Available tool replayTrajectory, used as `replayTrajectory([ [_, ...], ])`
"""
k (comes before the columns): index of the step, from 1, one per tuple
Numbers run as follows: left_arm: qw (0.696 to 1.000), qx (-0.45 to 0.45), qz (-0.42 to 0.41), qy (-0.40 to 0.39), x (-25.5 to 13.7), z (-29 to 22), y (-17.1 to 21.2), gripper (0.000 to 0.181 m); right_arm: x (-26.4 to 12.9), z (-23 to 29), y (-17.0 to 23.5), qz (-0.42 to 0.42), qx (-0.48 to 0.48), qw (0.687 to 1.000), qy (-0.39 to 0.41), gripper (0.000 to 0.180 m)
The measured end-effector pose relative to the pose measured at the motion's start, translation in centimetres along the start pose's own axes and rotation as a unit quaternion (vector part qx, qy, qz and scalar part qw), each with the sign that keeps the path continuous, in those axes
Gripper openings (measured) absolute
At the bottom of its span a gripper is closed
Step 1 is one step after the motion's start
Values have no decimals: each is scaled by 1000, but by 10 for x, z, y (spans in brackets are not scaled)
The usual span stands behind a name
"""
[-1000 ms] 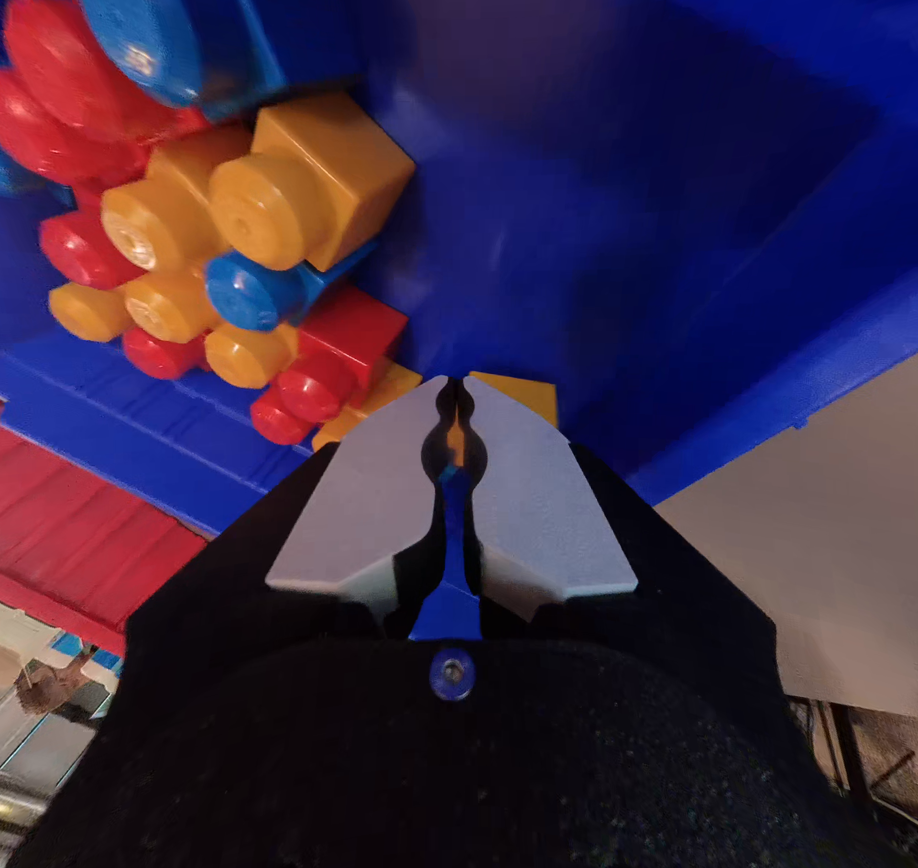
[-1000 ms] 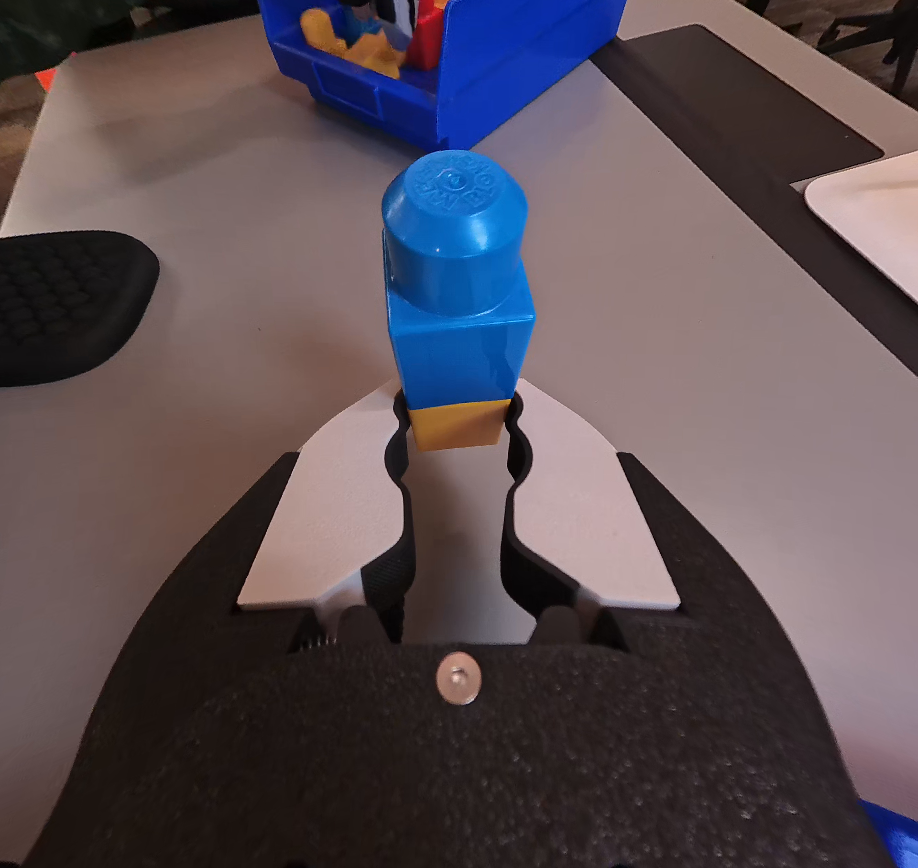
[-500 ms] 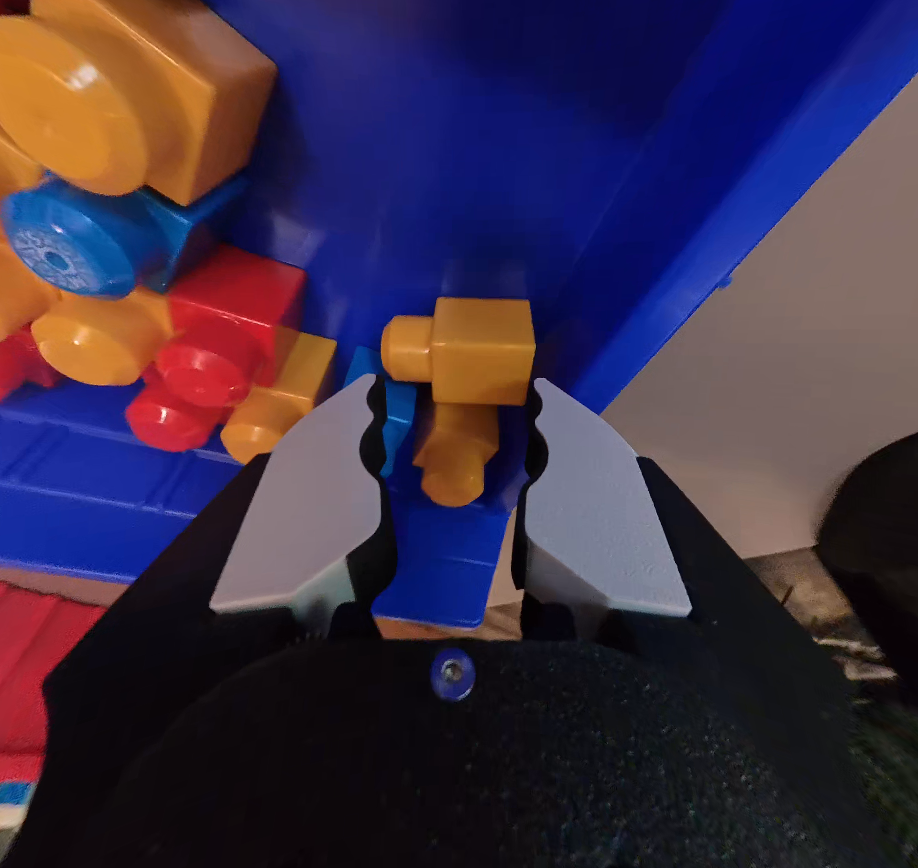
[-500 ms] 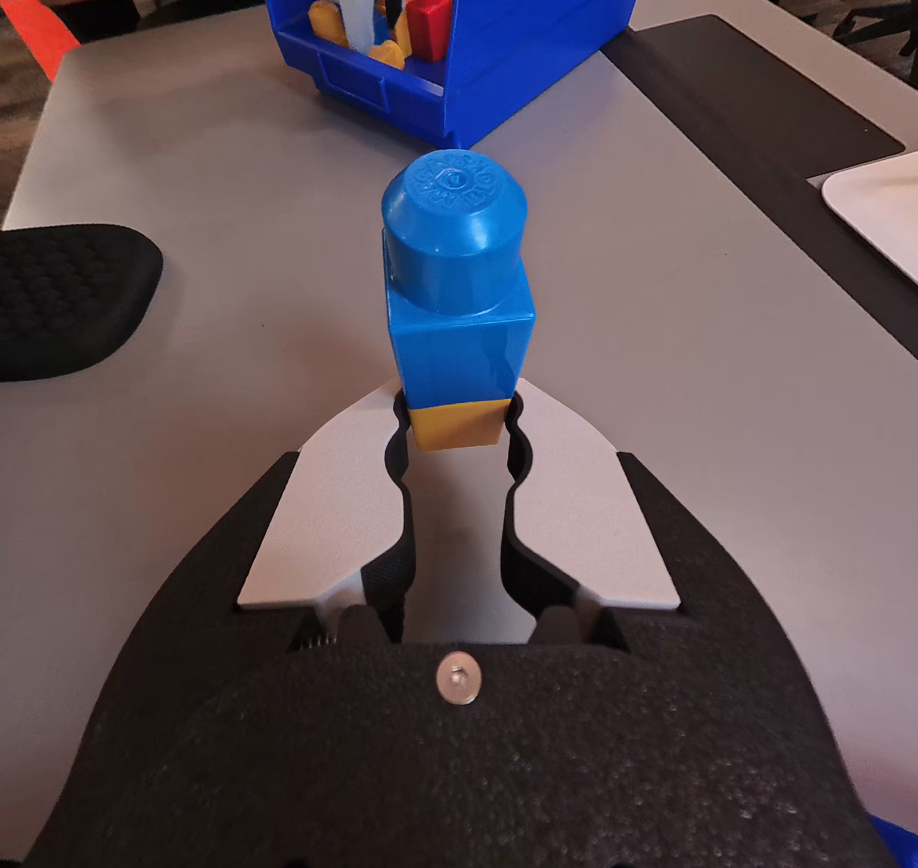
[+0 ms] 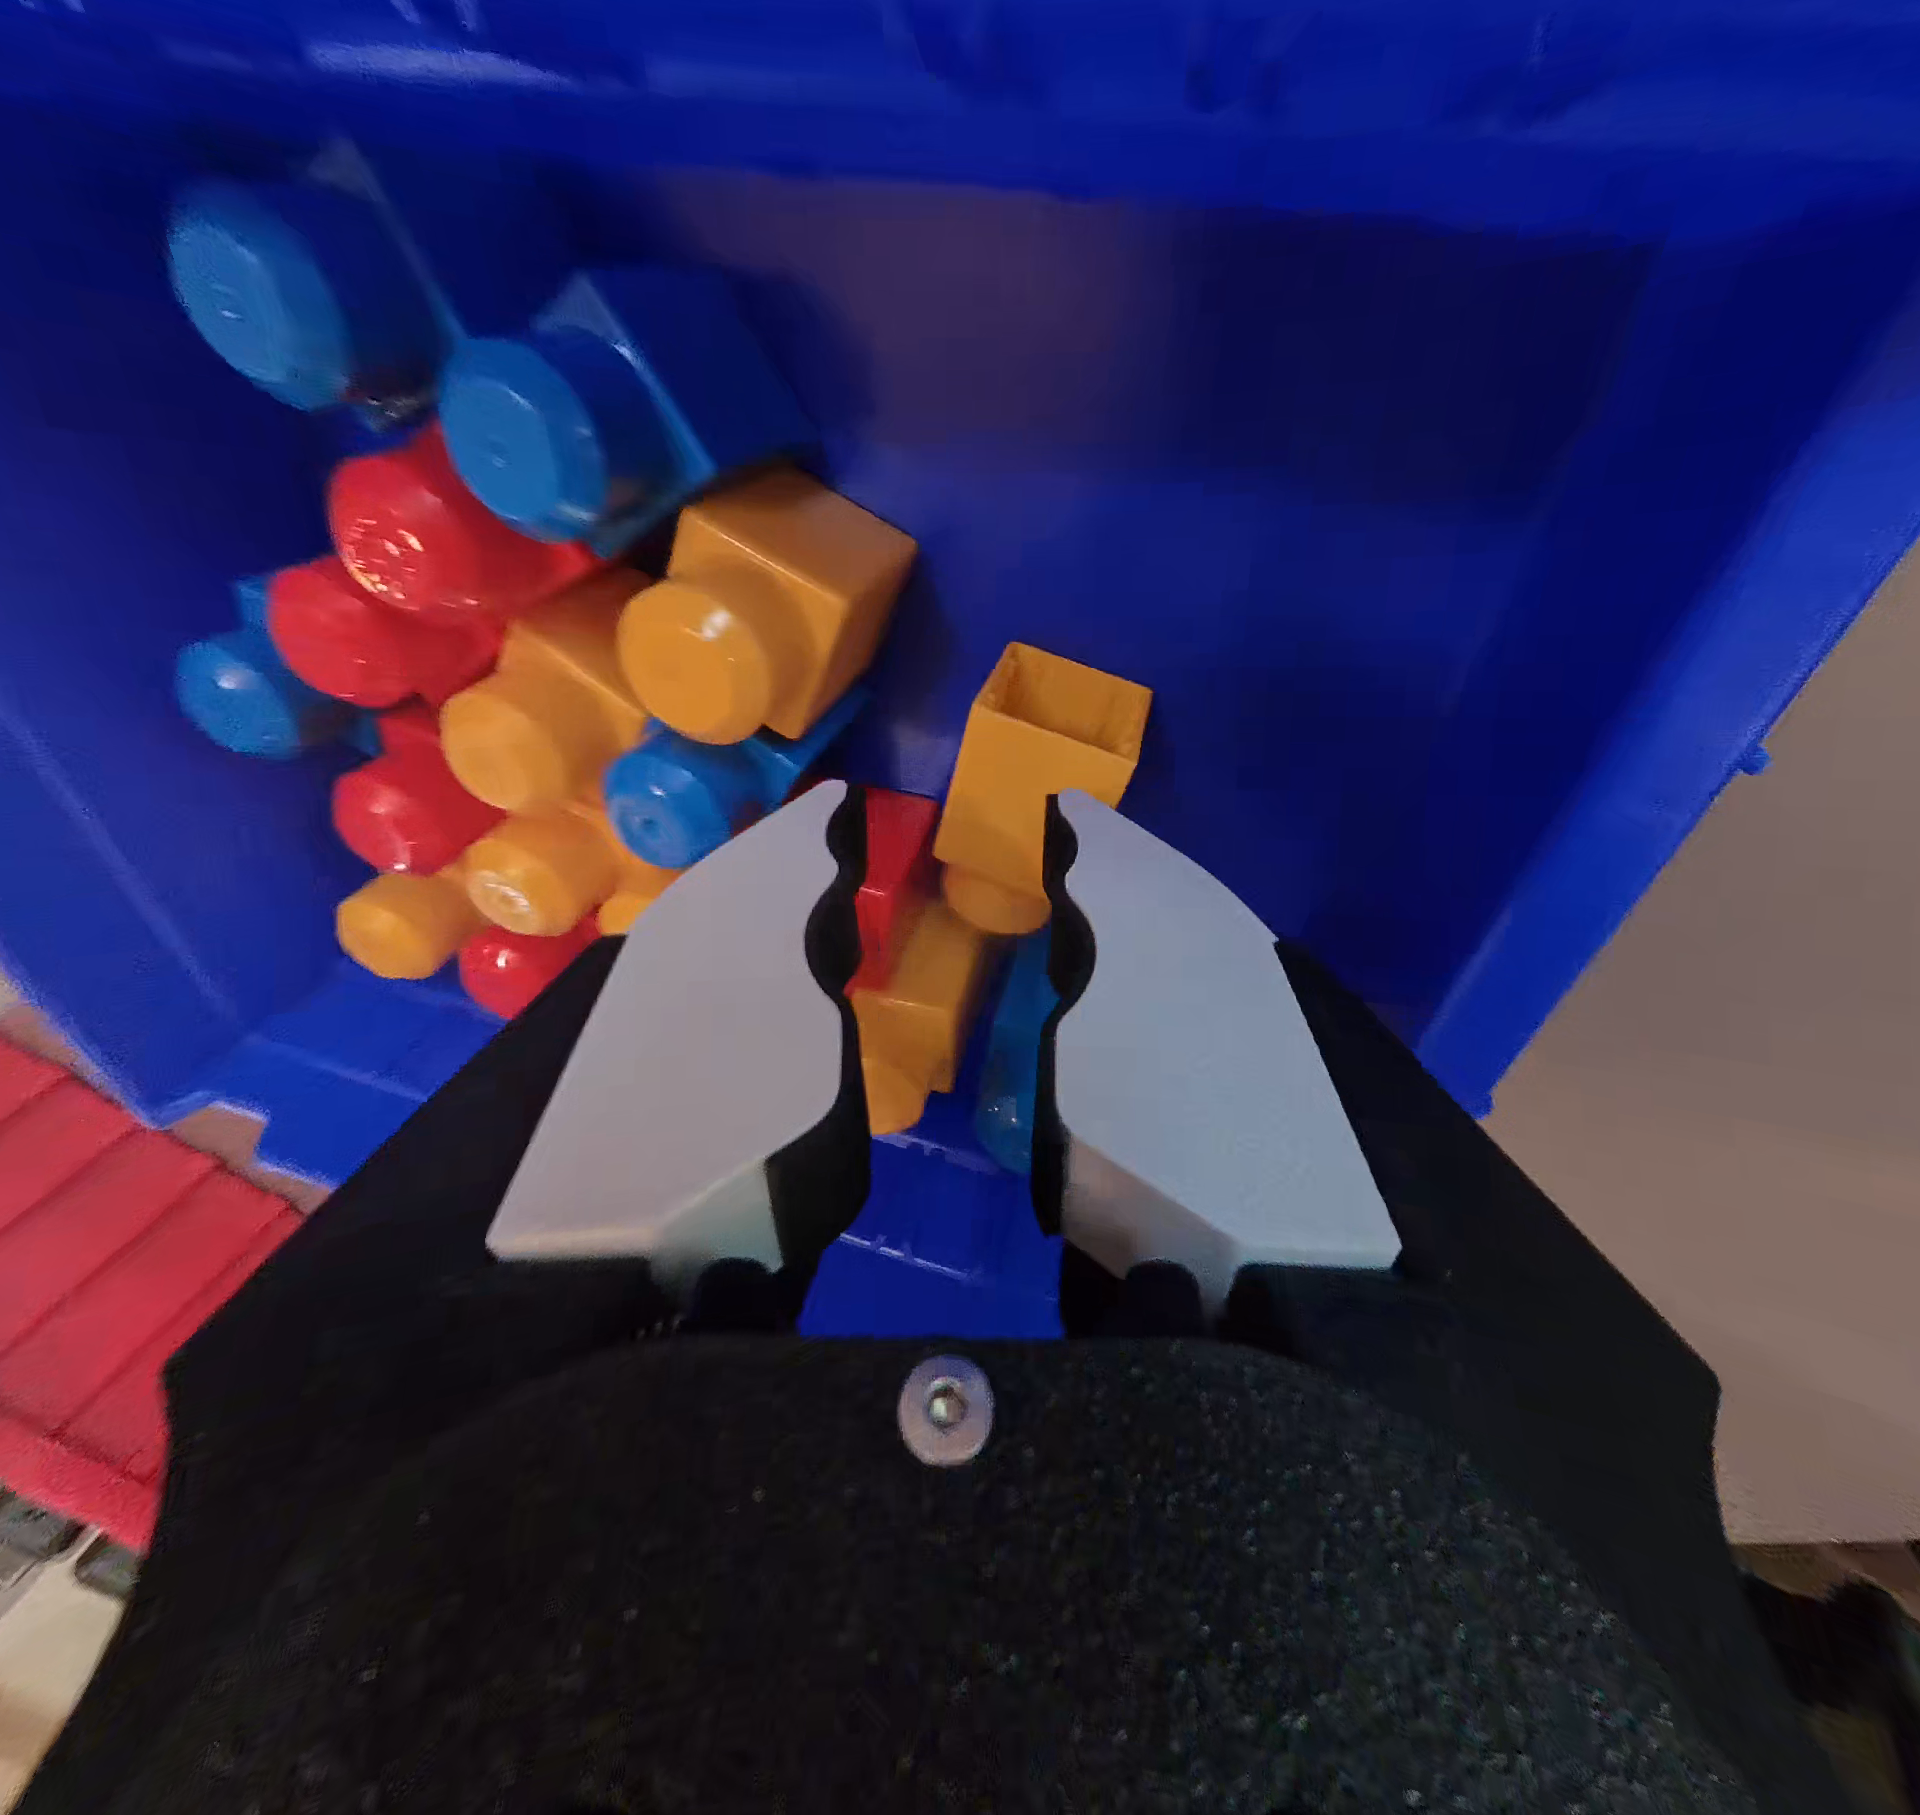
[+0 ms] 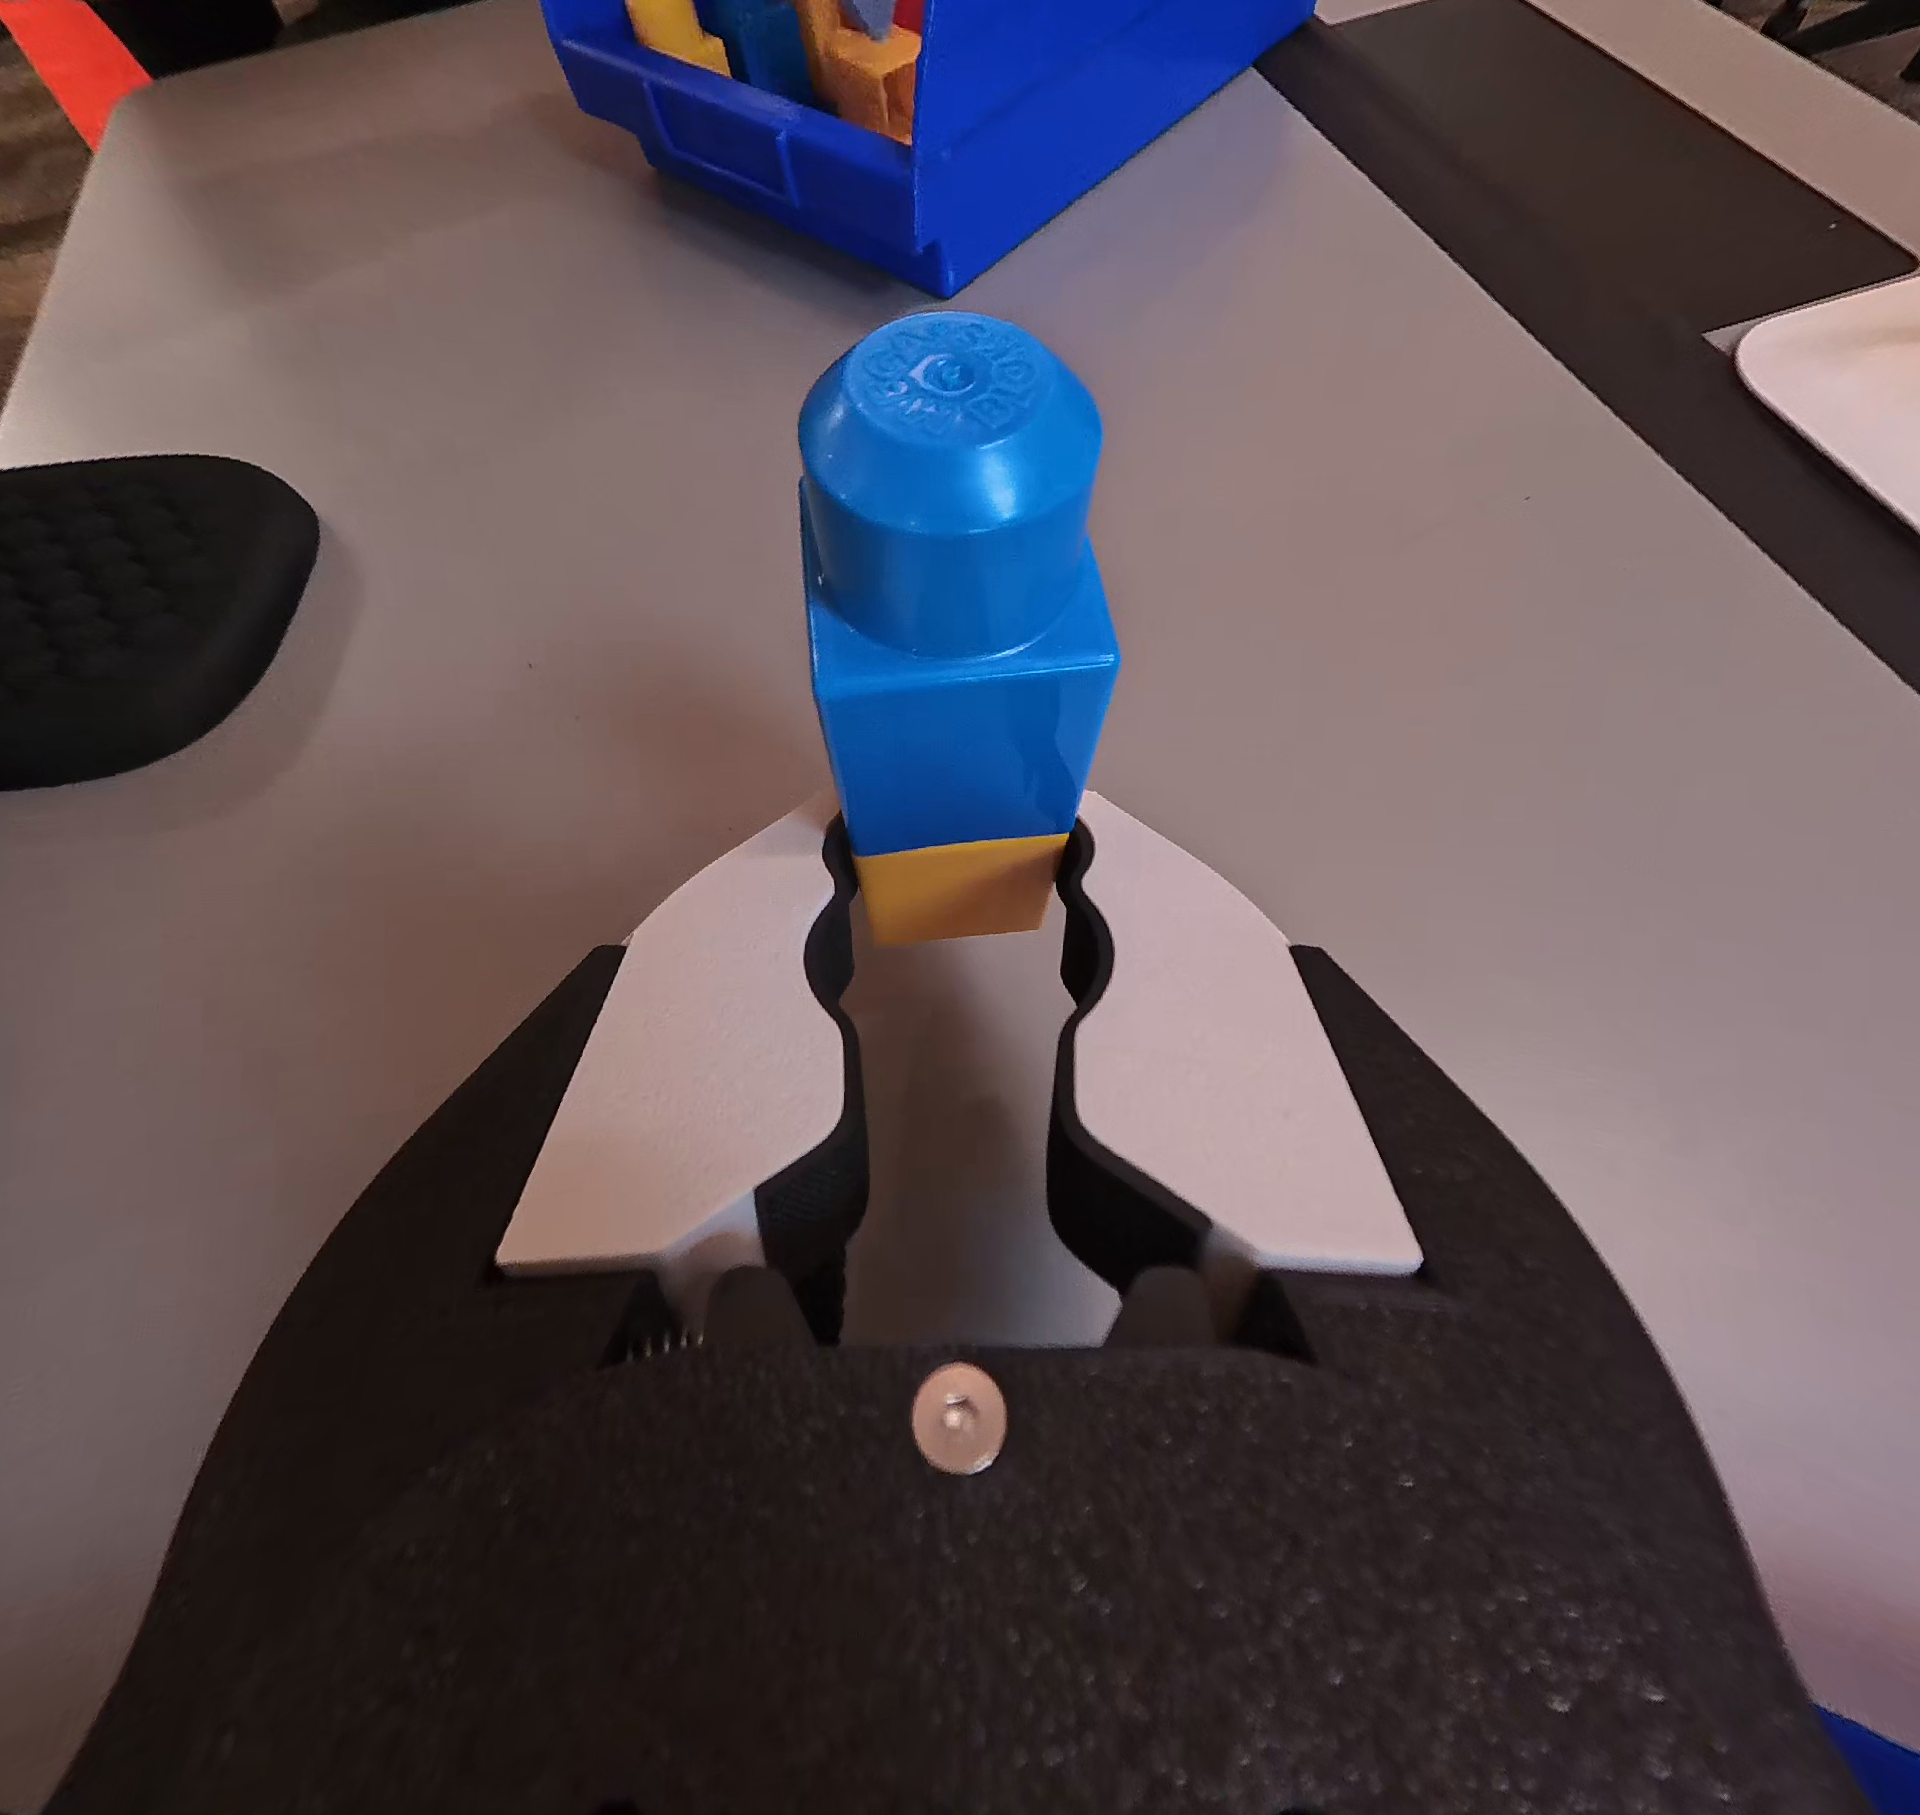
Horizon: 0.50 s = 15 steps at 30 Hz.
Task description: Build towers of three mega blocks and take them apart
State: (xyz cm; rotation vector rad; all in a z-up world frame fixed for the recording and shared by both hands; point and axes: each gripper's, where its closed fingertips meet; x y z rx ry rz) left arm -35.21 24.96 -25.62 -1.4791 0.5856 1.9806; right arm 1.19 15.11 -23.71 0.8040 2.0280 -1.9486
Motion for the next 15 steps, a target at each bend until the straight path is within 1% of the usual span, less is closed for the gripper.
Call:
replayTrajectory([
  [1,1000,4,-4,-1,-2,-1,-1,34,0,0,0,-1,1,1000,0,37],
  [5,999,27,13,23,-7,-10,6,49,1,0,1,1,2,1000,-2,37],
  [7,998,29,40,44,-2,-17,15,58,2,1,1,1,1,1000,-3,37],
  [9,997,43,57,35,9,-16,21,60,2,2,0,1,0,1000,-5,37],
  [10,996,49,62,31,15,-16,22,59,3,2,0,1,-1,1000,-5,37],
  [11,996,56,61,19,22,-15,21,53,3,2,0,2,-1,1000,-5,37],
  [12,996,66,61,5,26,-13,20,38,2,2,1,2,-2,1000,-4,37],
  [15,994,94,41,-25,18,-9,10,37,1,0,1,0,-1,1000,0,37],
])
Point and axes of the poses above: each gripper's, where its closed fingertips meet, x out along the fingers, y out of its underside, z = x × y across the jaws, and after that the axes turned 12 degrees about -x, right-handed
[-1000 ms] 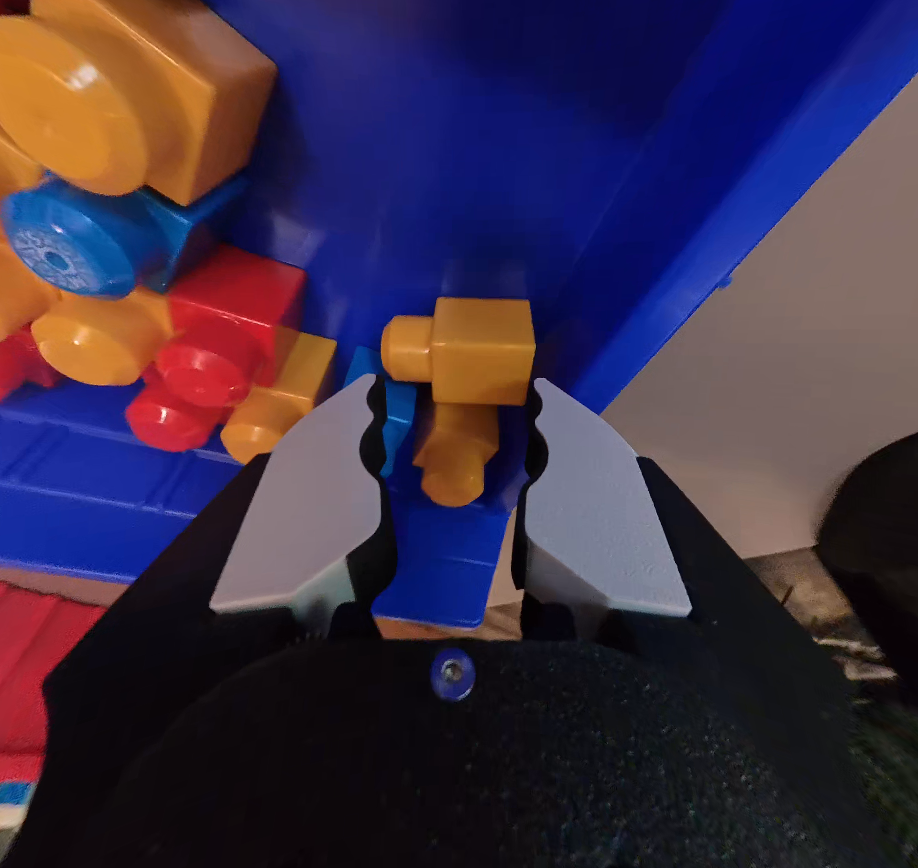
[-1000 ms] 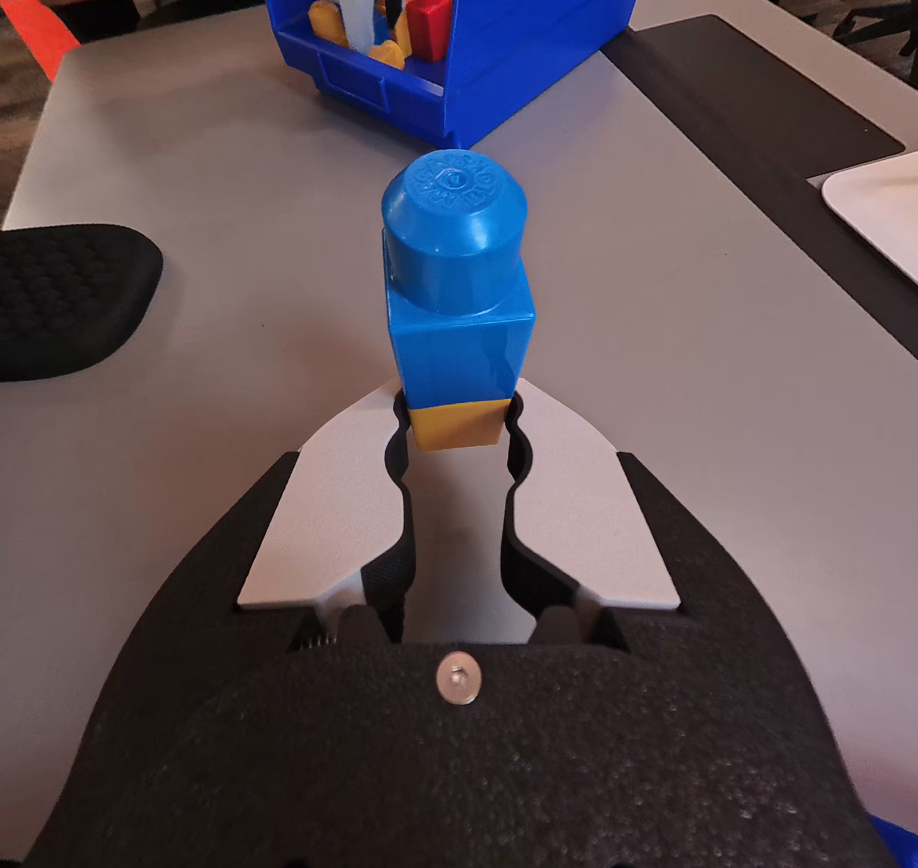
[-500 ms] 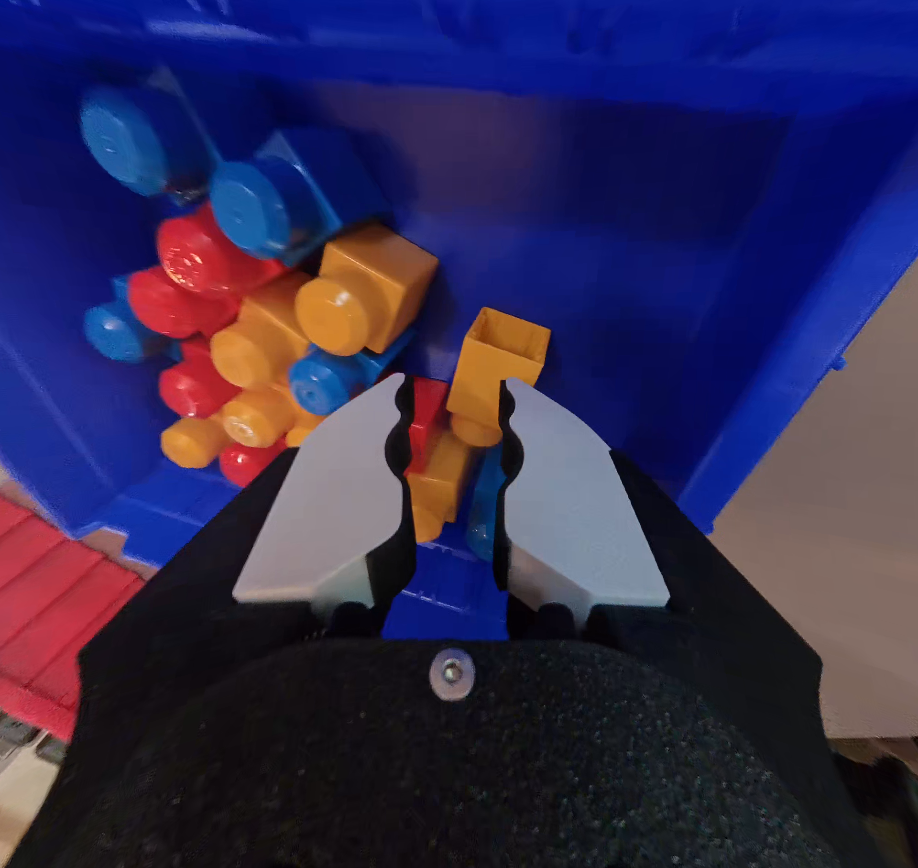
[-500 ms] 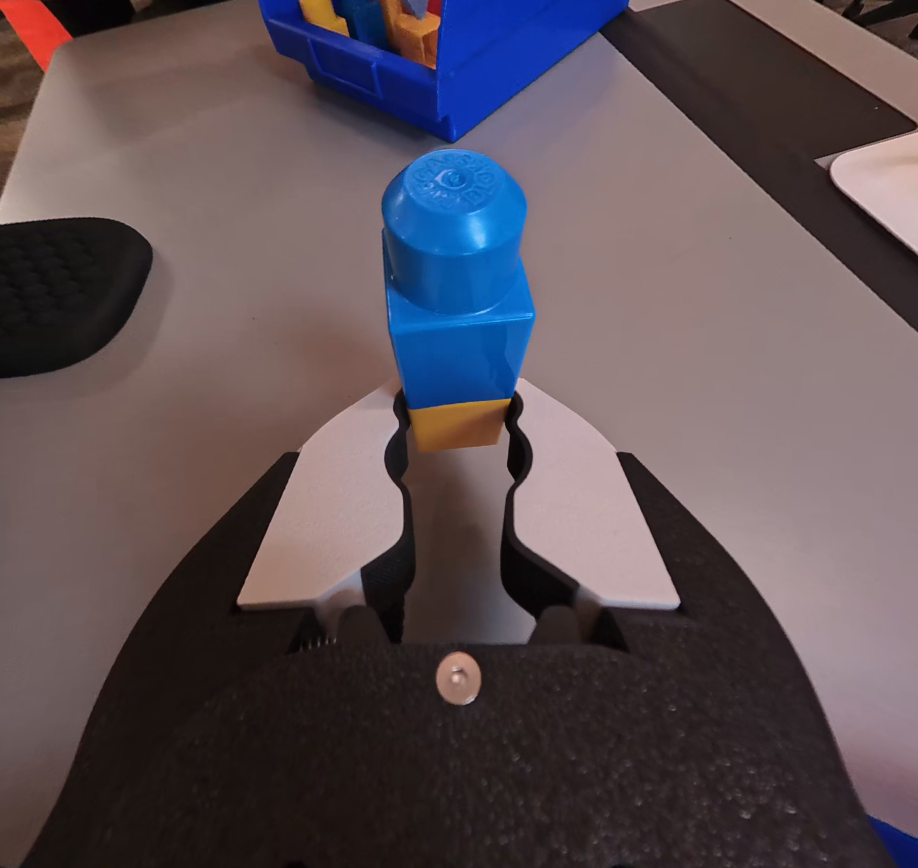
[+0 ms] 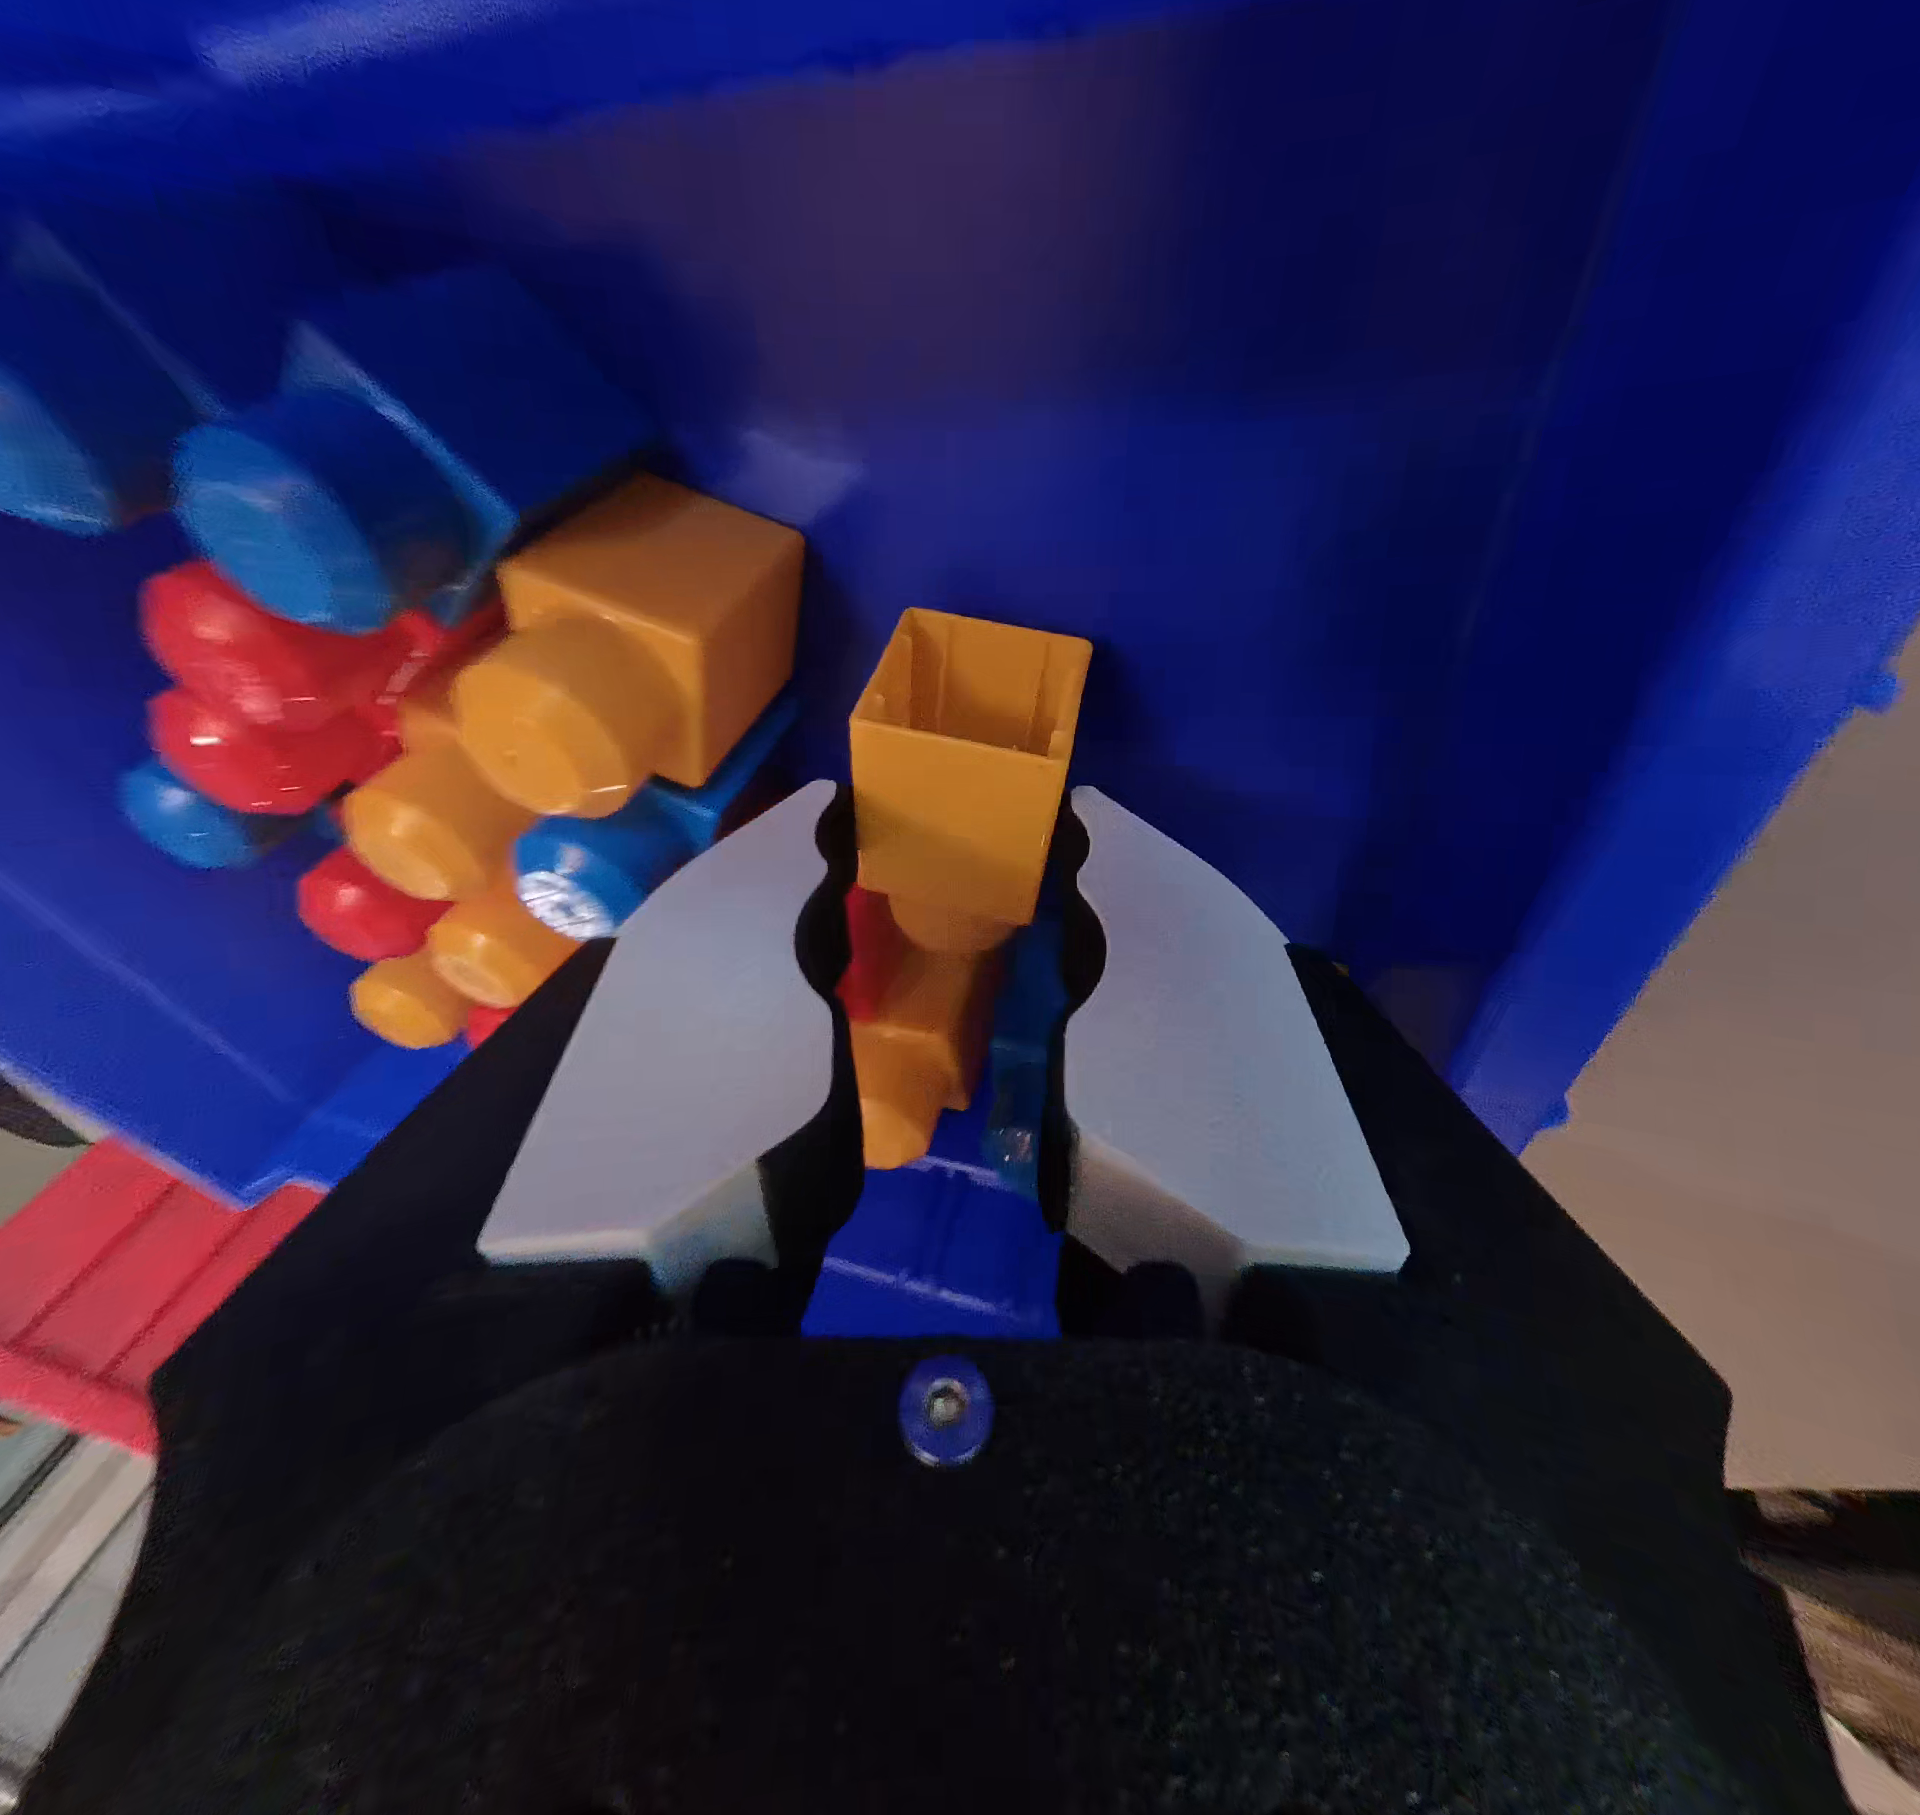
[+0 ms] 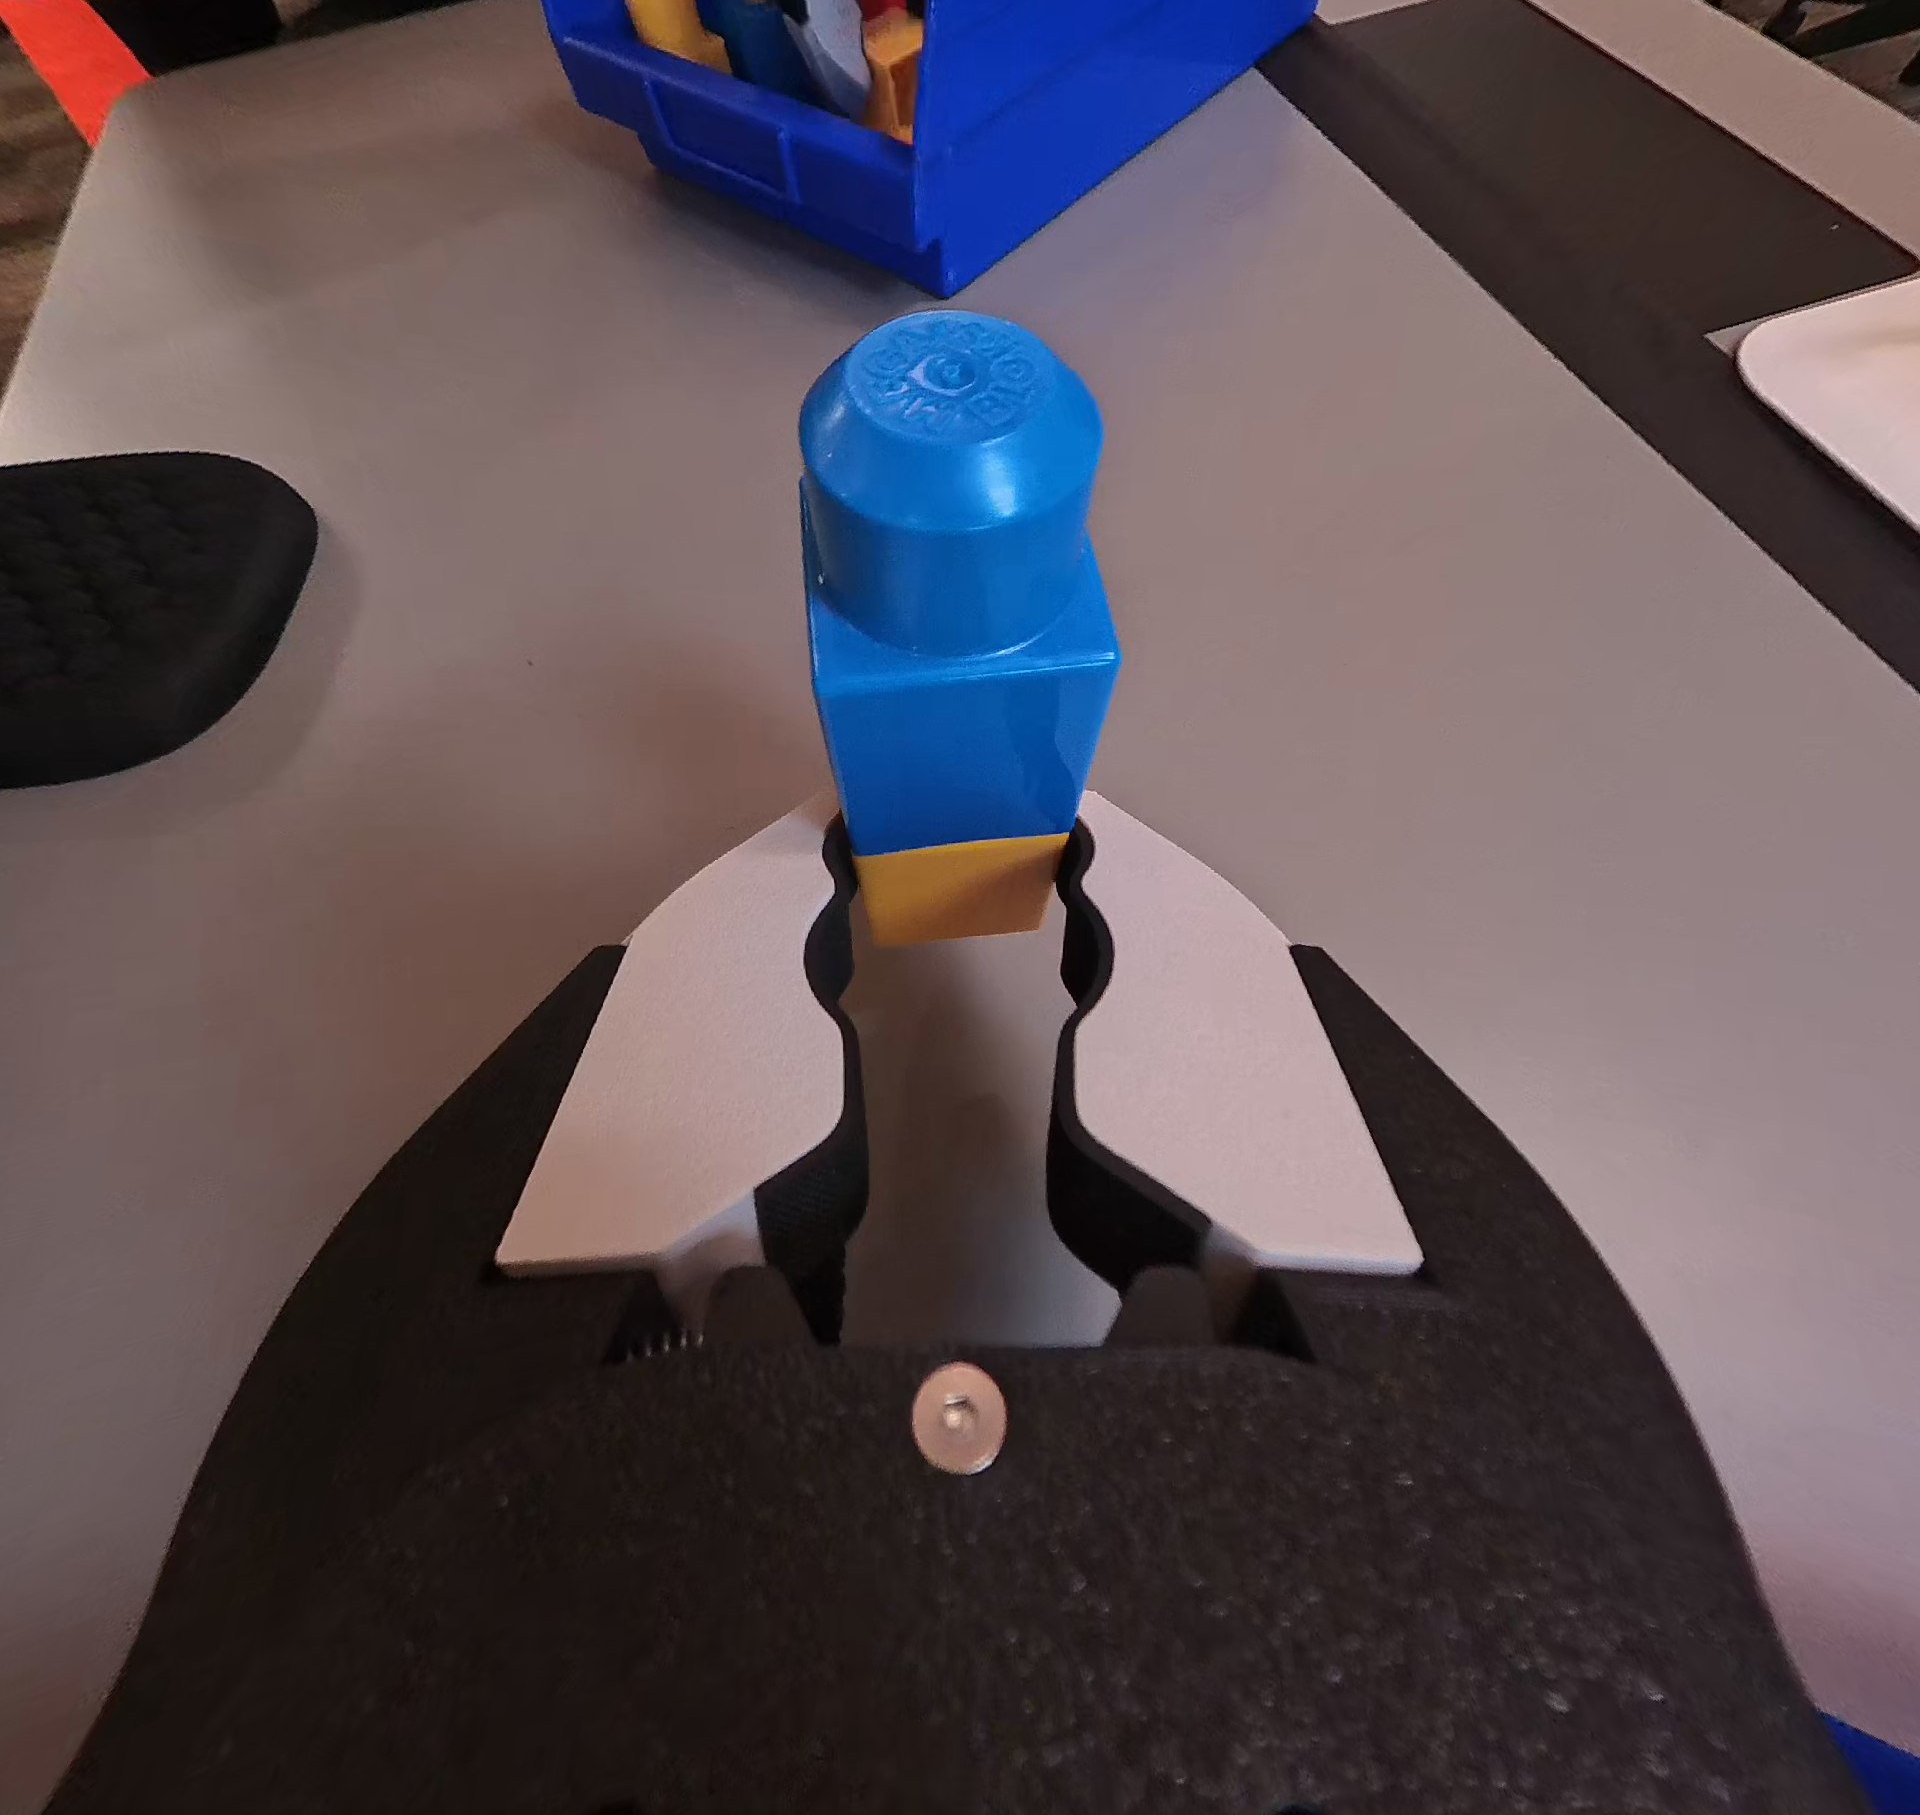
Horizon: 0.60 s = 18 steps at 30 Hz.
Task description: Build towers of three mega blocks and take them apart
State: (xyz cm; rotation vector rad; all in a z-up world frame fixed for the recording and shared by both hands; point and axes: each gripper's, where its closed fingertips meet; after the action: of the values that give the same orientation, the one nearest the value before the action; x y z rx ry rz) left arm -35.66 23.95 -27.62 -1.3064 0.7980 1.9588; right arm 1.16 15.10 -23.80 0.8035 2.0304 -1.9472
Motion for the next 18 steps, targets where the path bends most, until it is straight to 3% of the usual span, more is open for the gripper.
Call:
replayTrajectory([
  [5,994,42,-90,-50,-73,-9,-30,36,3,-3,4,13,0,1000,3,37],
  [9,982,121,-141,-7,-116,-85,-65,35,9,2,3,22,-7,1000,-1,37],
  [13,960,209,-175,66,-117,-182,-103,35,5,2,2,27,-13,1000,10,37],
  [18,942,249,-202,96,-94,-244,-138,35,-2,-7,11,34,-5,999,23,37],
])
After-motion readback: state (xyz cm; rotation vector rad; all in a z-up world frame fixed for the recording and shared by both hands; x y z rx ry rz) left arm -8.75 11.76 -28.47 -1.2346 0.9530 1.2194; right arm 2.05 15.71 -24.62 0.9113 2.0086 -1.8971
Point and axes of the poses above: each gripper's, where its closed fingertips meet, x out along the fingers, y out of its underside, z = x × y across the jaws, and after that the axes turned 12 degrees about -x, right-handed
